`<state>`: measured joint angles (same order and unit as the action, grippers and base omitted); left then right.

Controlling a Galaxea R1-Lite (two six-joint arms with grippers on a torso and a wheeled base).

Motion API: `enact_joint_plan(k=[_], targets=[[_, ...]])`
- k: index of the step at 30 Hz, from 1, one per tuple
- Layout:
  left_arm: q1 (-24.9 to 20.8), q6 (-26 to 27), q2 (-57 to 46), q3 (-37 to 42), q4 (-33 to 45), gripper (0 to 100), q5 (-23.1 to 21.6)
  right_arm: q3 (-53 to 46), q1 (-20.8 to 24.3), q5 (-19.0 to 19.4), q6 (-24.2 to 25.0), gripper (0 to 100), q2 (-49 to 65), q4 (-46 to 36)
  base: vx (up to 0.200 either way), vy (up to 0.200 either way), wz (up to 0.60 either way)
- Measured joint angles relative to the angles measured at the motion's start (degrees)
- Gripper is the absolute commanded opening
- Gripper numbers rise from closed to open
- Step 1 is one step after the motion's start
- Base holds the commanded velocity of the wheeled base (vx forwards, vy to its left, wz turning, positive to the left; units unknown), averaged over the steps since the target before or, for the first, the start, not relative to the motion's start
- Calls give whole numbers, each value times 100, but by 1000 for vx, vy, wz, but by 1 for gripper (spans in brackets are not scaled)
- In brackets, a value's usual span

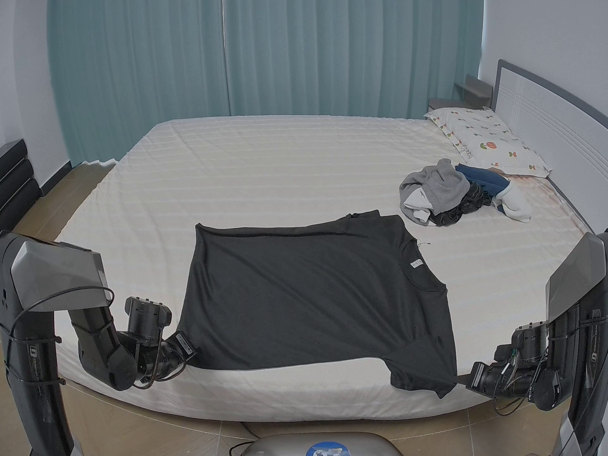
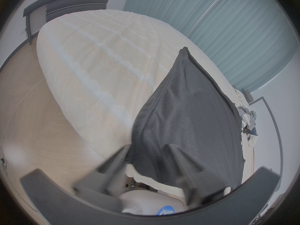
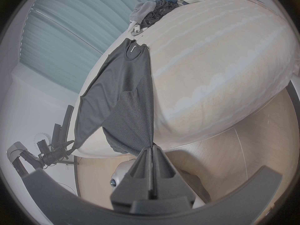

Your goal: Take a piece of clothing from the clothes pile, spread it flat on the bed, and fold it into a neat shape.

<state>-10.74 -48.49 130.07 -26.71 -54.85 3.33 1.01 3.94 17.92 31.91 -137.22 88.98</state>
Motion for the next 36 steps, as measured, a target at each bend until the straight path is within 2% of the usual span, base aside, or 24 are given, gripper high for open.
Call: enact_joint_plan(k=[10,16,22,26,31,36], targets=[[57,141,0,76,18,0,77,0,60,-2,0,0,6,-2,0,0,0],[190,555,-61,218,-9,0,329,0,94,-5,13,0,59,-13,0,0,0],[280,600,-130,301,-4,0,367,0,135,-9,-11,0,155,-218,0,0,0],[315,840,-216,411,16,0,397,-2,278,-13,-63,0,227,-464,0,0,0],[388,1062,-290,500,18,0,657,-2,521,-63,-149,0,307,-763,0,0,0],[410,1259,-297,607,16,0,707,0,588,-85,-318,0,327,-805,0,0,0]])
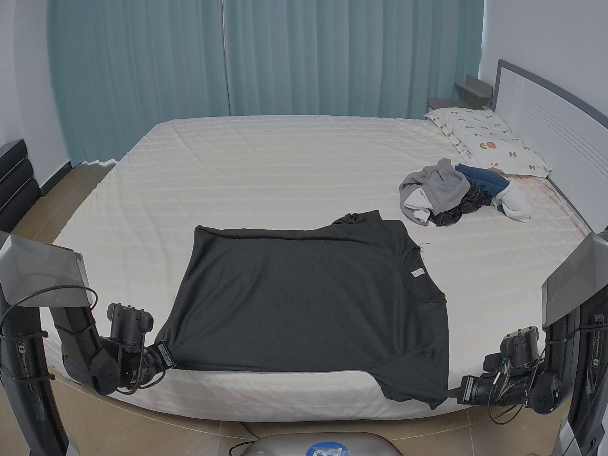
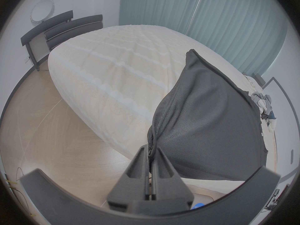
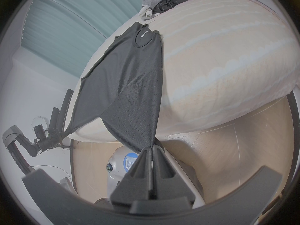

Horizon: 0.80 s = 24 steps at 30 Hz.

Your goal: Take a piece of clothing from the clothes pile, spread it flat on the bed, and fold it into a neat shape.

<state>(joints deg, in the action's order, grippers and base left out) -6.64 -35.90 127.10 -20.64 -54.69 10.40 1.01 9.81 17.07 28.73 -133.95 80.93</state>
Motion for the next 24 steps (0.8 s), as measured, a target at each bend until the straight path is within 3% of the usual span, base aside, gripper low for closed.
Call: enact_joint_plan(k=[16,17,24], targets=[[-29,-57,74,-6,-44,0,-68,0,-78,-12,-29,0,-323,791,0,0,0],[-29,-63,74,-11,-44,0,-69,0,-78,-10,-38,100,-356,797,0,0,0],[-29,-63,77,-20,-46,0,-83,0,-89,1,-57,100,-441,802,0,0,0]])
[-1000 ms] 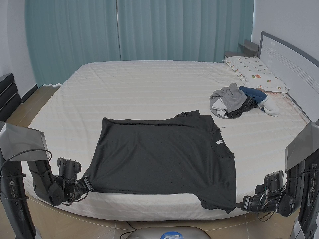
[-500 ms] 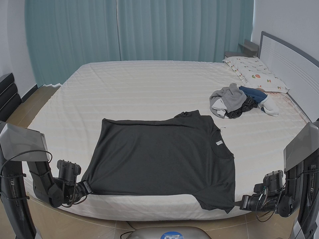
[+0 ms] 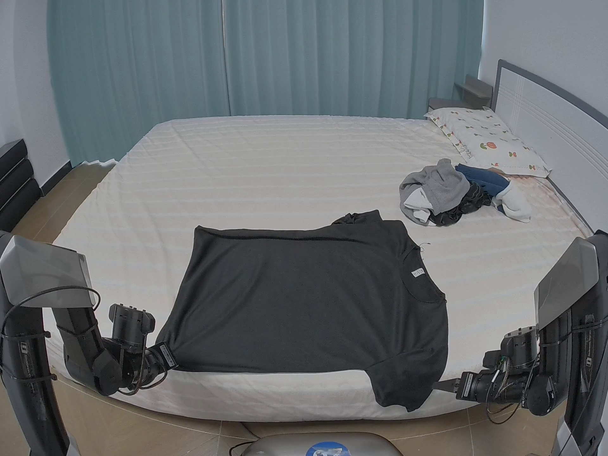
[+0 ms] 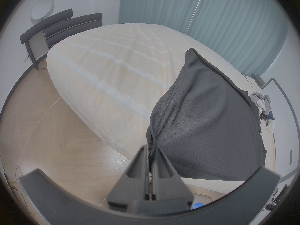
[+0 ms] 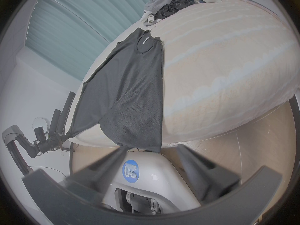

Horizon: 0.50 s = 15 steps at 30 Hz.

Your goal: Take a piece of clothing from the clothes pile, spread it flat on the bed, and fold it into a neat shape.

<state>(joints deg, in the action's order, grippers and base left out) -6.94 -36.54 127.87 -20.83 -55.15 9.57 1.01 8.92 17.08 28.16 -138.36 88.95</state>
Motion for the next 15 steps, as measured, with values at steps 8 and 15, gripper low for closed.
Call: enact_joint_plan(k=[8,15], targets=[[0,-2,6,-6,-9,0,-2,207,-96,55,35,100,13,2,0,0,0],[2,-5,6,-17,-13,0,-21,717,-449,82,411,100,167,0,0,0,0]])
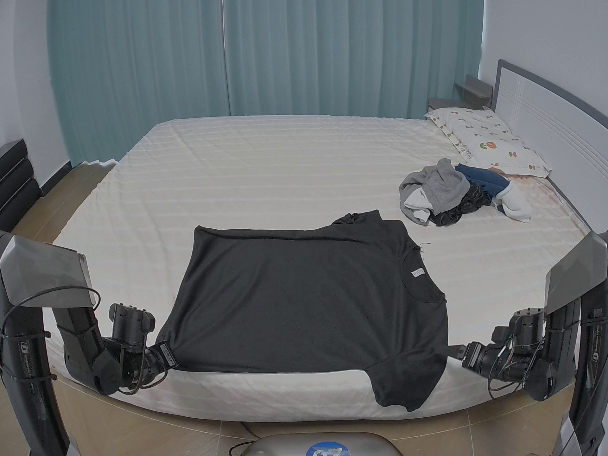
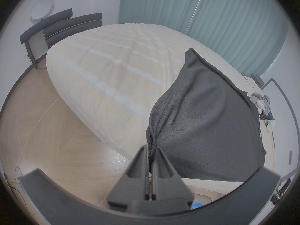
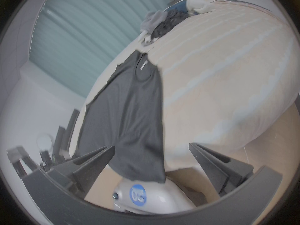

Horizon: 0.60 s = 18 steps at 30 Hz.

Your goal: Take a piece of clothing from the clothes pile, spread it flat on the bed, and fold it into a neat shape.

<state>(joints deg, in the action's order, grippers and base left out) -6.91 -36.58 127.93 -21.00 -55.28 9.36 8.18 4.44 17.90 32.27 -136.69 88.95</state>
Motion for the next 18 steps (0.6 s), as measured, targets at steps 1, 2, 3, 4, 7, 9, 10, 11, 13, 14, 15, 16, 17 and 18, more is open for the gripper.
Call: enact_joint_plan(k=[1,2,3,4,7,9,10,11,13,14,15,16,17,18], targets=[[0,-9,0,-2,0,0,-17,61,-48,0,174,100,45,0,0,0,0],[5,-28,0,-5,-2,0,-45,107,-72,0,321,100,85,0,0,0,0],[5,-56,-1,-7,-4,0,-96,168,-91,2,462,100,128,0,0,0,0],[9,-94,-6,-7,-4,0,-156,232,-106,2,563,100,169,0,0,0,0],[16,-138,-20,-11,-4,0,-226,389,-124,-5,624,100,227,0,0,0,0],[22,-151,-23,-16,-4,0,-252,521,-117,-16,621,100,183,0,0,0,0],[22,-157,-23,-16,-4,0,-261,612,-113,-22,611,100,141,-2,0,0,0],[24,-160,-23,-16,-4,0,-267,714,-108,-28,600,100,94,0,0,0,0],[27,-168,-21,-16,-4,0,-279,923,-98,-33,567,100,-18,-17,0,0,0],[27,-171,-21,-16,-4,0,-280,975,-89,-35,558,100,-51,-38,0,0,0],[33,-171,-21,-18,-4,0,-285,1053,-61,-38,544,100,-107,-88,0,0,0],[38,-173,-21,-18,-4,0,-288,1117,-23,-38,523,100,-162,-139,0,0,0],[41,-173,-21,-18,-4,0,-288,1180,13,-35,501,0,-222,-165,0,0,0],[44,-173,-21,-18,-6,0,-288,1207,27,-38,486,0,-245,-176,0,0,0]])
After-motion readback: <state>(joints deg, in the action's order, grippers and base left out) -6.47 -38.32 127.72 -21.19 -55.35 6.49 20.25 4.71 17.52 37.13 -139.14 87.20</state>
